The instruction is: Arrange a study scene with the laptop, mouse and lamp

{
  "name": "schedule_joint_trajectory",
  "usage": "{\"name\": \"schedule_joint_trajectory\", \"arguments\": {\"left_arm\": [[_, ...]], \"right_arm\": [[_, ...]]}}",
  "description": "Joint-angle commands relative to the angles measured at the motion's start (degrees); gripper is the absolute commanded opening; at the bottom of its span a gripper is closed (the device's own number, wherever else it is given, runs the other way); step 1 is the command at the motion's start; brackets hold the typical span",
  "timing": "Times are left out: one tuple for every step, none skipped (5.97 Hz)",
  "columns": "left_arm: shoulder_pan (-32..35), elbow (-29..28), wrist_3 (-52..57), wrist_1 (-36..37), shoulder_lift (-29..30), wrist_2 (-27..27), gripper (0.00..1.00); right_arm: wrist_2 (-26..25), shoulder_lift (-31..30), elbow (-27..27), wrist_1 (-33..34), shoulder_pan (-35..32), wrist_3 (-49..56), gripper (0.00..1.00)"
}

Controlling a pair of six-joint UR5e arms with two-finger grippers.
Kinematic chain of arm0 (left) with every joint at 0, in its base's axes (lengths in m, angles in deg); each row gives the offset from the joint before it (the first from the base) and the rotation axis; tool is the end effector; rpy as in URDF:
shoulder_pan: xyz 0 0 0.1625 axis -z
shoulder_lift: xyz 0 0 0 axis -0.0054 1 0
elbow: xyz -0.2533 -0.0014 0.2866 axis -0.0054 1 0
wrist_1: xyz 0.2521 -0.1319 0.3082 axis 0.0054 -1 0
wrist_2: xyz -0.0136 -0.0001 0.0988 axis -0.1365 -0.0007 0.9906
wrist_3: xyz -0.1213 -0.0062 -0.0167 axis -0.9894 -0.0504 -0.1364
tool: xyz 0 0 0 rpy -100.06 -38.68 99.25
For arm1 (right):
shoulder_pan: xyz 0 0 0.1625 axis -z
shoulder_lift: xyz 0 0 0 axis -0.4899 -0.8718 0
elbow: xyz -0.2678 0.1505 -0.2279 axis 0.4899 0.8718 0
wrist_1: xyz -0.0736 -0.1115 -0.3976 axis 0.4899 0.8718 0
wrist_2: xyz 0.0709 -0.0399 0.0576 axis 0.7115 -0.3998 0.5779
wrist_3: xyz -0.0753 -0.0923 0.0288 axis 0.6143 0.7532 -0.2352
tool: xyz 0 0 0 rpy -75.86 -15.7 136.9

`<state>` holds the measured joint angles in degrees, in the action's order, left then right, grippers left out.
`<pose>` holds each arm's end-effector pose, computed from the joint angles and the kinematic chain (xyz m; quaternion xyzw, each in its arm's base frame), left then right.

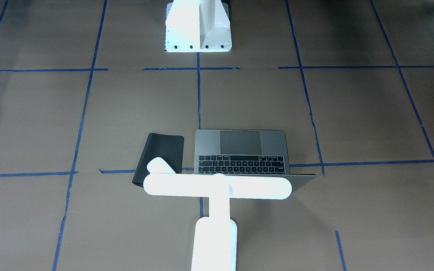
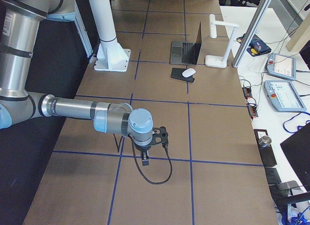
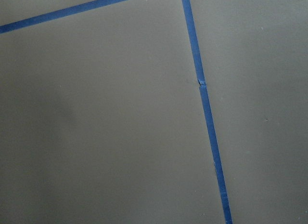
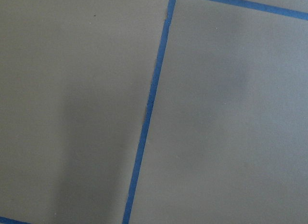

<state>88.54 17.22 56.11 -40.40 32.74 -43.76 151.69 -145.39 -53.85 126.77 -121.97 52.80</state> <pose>-0.0394 -0.4279 0.6509 -0.0152 0.3558 0.1267 0.9258 0.0636 -0.3662 0.6366 0.0361 -0.3811 -0.0931 0.9191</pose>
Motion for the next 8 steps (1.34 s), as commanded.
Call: {"name": "schedule_joint_trajectory", "arguments": {"left_arm": [[-0.07, -0.08, 0.07, 0.03, -0.06, -0.05, 1.00], [-0.07, 0.27, 0.07, -0.06, -0.75, -0.04, 1.00], [-0.07, 0.28, -0.02, -0.06, -0.76, -0.04, 1.00], [-0.07, 0.28, 0.07, -0.06, -0.85, -0.04, 1.00], [-0.07, 0.36, 0.07, -0.14, -0.76, -0.04, 1.00], [-0.07, 0.45, -0.02, -0.14, -0.76, -0.13, 1.00], [-0.07, 0.45, -0.02, -0.14, -0.76, -0.13, 1.00], [-0.07, 0.37, -0.02, -0.14, -0.76, -0.13, 1.00]], "right_arm": [[0.76, -0.07, 0.01, 0.00, 0.00, 0.02, 1.00], [0.76, -0.07, -0.08, 0.00, 0.00, 0.02, 1.00], [1.02, -0.07, -0.08, 0.00, 0.00, 0.02, 1.00], [1.64, -0.15, -0.08, 0.00, 0.00, 0.02, 1.00], [1.73, -0.24, -0.08, 0.00, 0.00, 0.02, 1.00], [1.73, -0.24, -0.08, 0.00, 0.00, 0.11, 1.00], [1.73, -0.24, -0.08, 0.00, 0.00, 0.11, 1.00], [1.73, -0.16, -0.08, 0.00, 0.00, 0.11, 1.00]]}}
